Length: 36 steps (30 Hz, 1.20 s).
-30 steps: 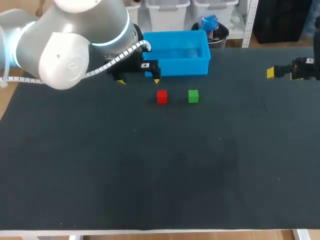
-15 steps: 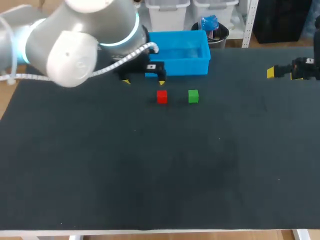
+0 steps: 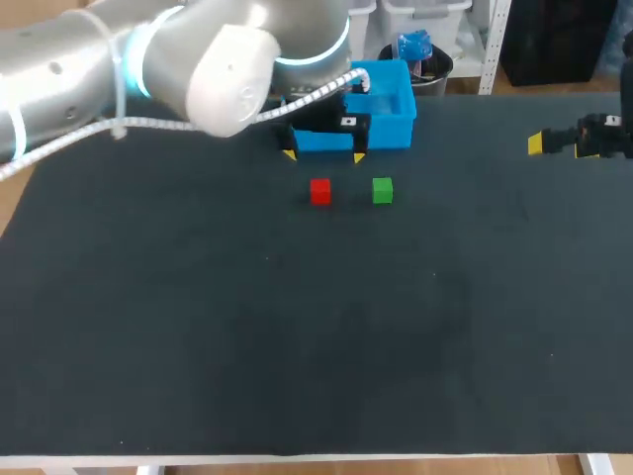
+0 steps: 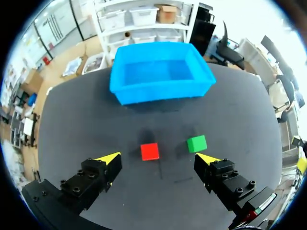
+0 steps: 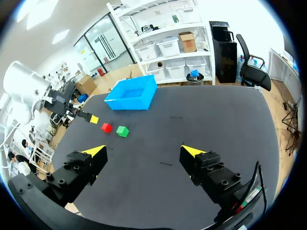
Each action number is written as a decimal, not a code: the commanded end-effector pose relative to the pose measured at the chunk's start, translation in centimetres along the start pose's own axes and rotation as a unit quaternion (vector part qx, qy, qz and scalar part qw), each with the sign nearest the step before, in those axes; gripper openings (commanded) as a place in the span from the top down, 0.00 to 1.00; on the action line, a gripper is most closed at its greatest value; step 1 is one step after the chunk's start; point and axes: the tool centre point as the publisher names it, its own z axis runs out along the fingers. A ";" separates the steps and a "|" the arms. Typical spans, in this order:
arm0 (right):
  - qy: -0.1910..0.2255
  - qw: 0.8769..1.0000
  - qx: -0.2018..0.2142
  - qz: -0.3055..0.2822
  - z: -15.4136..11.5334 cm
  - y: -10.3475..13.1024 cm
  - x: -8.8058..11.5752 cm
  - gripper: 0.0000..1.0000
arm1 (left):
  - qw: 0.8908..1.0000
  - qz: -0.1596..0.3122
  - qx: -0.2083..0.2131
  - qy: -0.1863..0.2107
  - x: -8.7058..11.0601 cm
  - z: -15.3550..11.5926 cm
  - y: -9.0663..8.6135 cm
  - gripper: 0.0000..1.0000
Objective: Use the left arm to pick the red cube and place it into the blue plastic box first, then use the right arm to grasp the green cube and put it into the same blue plastic box after the first action is fully finished.
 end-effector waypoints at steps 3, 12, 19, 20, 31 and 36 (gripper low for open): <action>0.000 1.000 0.001 0.000 0.1 0.0 0.0 0.00 | 0.999 -0.018 -0.015 0.038 -0.6 0.8 -0.1 0.00; 0.000 1.000 0.001 0.000 0.1 0.0 0.0 0.00 | 0.997 -0.047 -0.010 0.056 0.6 1.9 0.8 0.00; 0.000 1.000 0.001 0.000 0.1 0.0 0.0 0.00 | 0.997 -0.053 0.000 0.062 1.4 3.9 0.6 0.00; 0.000 1.000 0.001 0.000 0.1 0.0 0.0 0.00 | 0.997 -0.054 0.001 0.063 1.5 4.2 0.6 0.00; 0.000 1.000 0.001 0.000 0.1 0.0 0.0 0.00 | 0.996 -0.061 0.003 0.063 2.0 6.8 1.0 0.00; 0.000 1.000 0.001 0.000 0.1 0.0 0.0 0.00 | 0.996 -0.063 -0.003 0.060 1.9 7.1 1.1 0.00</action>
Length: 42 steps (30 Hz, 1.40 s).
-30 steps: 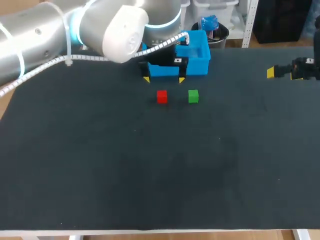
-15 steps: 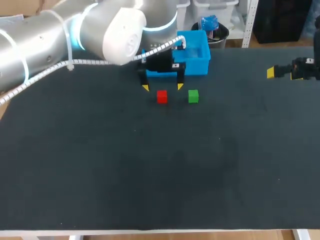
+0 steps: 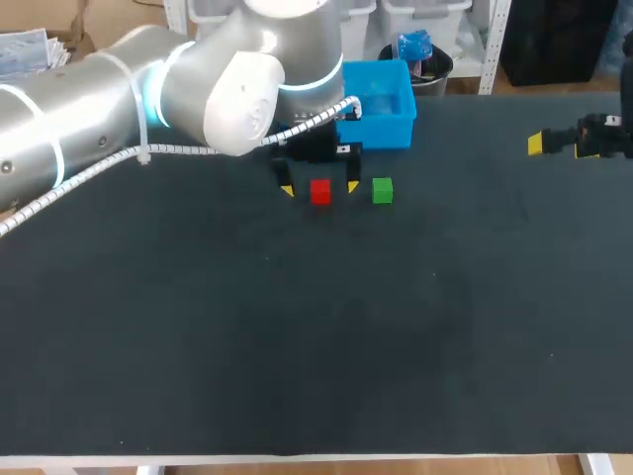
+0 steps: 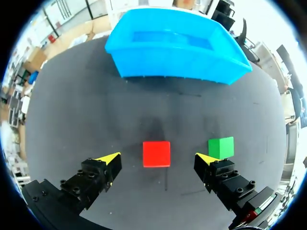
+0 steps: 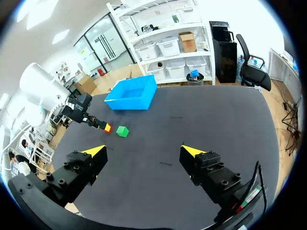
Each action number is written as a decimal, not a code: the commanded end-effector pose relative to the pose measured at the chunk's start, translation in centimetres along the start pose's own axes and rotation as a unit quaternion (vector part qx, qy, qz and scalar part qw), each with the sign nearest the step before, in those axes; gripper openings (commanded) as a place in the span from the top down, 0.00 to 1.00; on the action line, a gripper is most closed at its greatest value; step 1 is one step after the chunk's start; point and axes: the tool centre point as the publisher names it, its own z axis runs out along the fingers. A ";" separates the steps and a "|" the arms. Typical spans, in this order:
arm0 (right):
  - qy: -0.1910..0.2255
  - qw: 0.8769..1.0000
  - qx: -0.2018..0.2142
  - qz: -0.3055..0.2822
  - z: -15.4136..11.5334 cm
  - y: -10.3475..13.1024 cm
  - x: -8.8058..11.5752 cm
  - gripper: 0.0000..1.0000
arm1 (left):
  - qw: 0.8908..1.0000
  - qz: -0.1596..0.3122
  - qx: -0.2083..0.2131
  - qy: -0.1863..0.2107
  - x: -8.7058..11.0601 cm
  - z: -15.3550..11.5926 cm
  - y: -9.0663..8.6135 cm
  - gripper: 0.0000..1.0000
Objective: Use the left arm to pick the red cube and place it into the blue plastic box first, then use the right arm to grasp the green cube and put it into the same blue plastic box after the first action is fully finished.
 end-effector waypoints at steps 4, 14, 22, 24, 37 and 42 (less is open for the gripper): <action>0.000 1.000 0.001 0.000 0.1 0.0 0.0 0.00 | 1.000 0.002 -0.009 -0.001 -0.3 0.7 0.0 0.00; 0.000 1.000 0.001 0.000 0.1 0.0 0.0 0.00 | 1.000 -0.001 -0.015 0.000 -0.6 1.5 0.1 0.00; 0.000 1.000 0.001 0.000 0.1 0.0 0.0 0.00 | 0.999 0.000 -0.032 -0.001 -0.8 2.0 0.2 0.65; 0.000 1.000 0.001 0.000 0.1 0.0 0.0 0.00 | 0.999 0.001 -0.033 -0.003 -0.8 2.1 0.2 1.00; 0.000 1.000 0.001 0.000 0.1 0.0 0.0 0.00 | 0.999 0.002 -0.040 -0.001 -0.5 2.2 0.0 1.00; 0.000 1.000 0.001 0.000 0.1 0.0 0.0 0.00 | 0.999 0.003 -0.041 -0.008 -0.6 1.1 0.2 1.00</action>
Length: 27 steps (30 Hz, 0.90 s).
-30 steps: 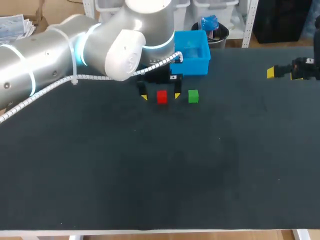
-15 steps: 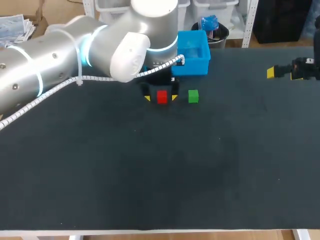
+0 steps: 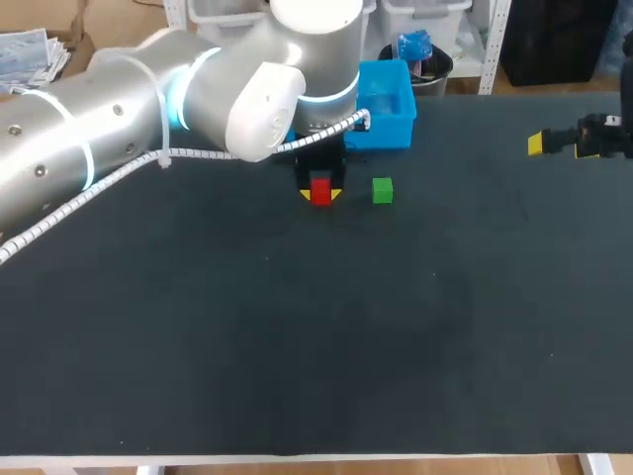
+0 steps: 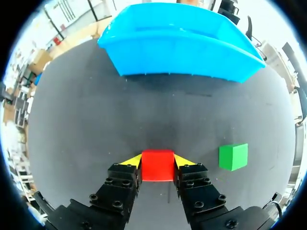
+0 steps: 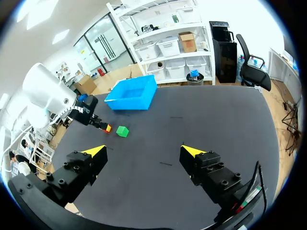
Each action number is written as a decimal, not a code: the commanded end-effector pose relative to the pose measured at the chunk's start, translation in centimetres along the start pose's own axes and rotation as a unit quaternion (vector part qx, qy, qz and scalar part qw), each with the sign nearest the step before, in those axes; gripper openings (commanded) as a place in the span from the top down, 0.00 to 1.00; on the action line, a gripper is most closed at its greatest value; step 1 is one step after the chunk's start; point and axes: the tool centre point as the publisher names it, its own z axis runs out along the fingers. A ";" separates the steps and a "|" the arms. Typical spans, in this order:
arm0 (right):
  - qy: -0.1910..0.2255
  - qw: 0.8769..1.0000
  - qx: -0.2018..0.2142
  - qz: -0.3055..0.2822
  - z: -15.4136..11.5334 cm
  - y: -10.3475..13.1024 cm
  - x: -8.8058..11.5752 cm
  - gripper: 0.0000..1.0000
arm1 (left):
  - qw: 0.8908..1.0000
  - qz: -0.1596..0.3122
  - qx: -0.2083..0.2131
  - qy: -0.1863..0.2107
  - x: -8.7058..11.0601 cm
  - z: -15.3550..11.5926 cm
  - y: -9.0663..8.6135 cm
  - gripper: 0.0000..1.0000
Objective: Use the left arm to pick the red cube and place it into the blue plastic box first, then use the right arm to grasp the green cube and put it into the same blue plastic box after the first action is fully finished.
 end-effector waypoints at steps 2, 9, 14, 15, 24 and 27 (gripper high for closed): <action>0.000 1.000 0.001 0.000 0.1 0.0 0.0 0.00 | 1.000 0.001 0.001 -0.009 -0.3 -1.8 0.2 1.00; 0.000 1.000 0.001 0.000 0.1 0.0 0.0 0.00 | 0.999 0.010 0.014 -0.041 -1.9 -6.3 0.4 1.00; 0.000 1.000 0.001 0.000 0.1 0.0 0.0 0.00 | 0.997 0.028 0.026 -0.066 -3.2 -9.9 0.5 1.00; 0.000 1.000 0.001 0.000 0.1 0.0 0.0 0.00 | 0.996 0.035 0.031 -0.071 -3.4 -10.6 0.6 1.00; 0.000 1.000 0.001 0.000 0.1 0.0 0.0 0.00 | 0.975 0.127 0.092 -0.158 -5.1 -14.4 1.7 1.00; 0.000 1.000 0.001 0.000 0.1 0.0 0.0 0.00 | 0.962 0.164 0.111 -0.187 -5.5 -15.0 2.2 1.00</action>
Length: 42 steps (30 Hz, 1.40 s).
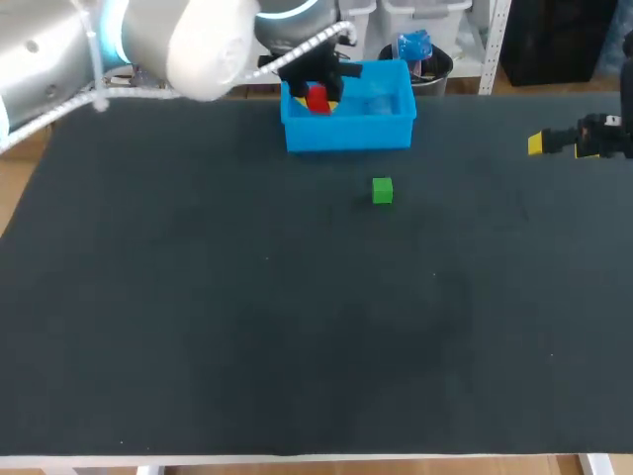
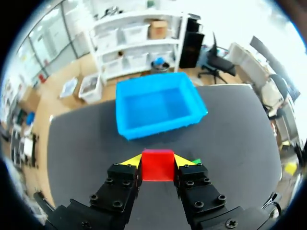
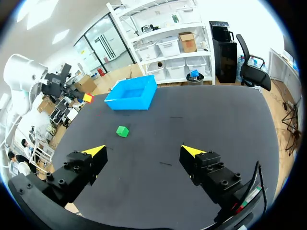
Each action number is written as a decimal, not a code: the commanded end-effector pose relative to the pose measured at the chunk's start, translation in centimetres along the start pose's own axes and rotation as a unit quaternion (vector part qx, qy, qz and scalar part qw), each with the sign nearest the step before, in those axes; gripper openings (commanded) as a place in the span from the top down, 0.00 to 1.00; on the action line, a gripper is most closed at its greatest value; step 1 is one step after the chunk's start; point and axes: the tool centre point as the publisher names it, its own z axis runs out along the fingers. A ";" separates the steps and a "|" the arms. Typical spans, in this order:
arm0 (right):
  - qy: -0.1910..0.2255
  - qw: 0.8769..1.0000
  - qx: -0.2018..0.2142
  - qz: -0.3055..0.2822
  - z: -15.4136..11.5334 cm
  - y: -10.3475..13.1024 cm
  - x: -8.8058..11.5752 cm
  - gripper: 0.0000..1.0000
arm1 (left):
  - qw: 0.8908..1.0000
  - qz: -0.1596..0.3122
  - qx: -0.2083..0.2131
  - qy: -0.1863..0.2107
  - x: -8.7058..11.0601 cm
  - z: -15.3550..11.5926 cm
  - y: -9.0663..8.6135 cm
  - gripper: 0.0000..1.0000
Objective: Use the left arm to pick the red cube and place it into the blue plastic box first, then use the right arm to grasp the green cube and put it into the same blue plastic box after the first action is fully finished.
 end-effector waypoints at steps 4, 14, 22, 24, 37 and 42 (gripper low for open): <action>0.000 1.000 0.001 0.000 0.1 0.0 0.0 0.00 | 0.991 0.071 0.071 -0.082 1.0 -1.8 2.0 1.00; 0.000 1.000 0.001 0.000 0.1 0.0 0.0 0.00 | 0.987 0.088 0.099 -0.087 1.1 -2.0 3.3 1.00; 0.000 1.000 0.001 0.000 0.1 0.0 0.0 0.00 | 0.984 0.102 0.117 -0.090 0.4 -1.5 3.2 1.00; 0.000 1.000 0.001 0.000 0.1 0.0 0.0 0.00 | 0.983 0.106 0.121 -0.092 -0.4 -1.0 3.2 1.00; 0.000 1.000 0.001 0.000 0.1 0.0 0.0 0.00 | 0.976 0.129 0.143 -0.105 -5.8 2.8 1.9 1.00; 0.000 1.000 0.001 0.000 0.1 0.0 0.0 0.00 | 0.976 0.127 0.144 -0.105 -6.9 3.9 2.1 1.00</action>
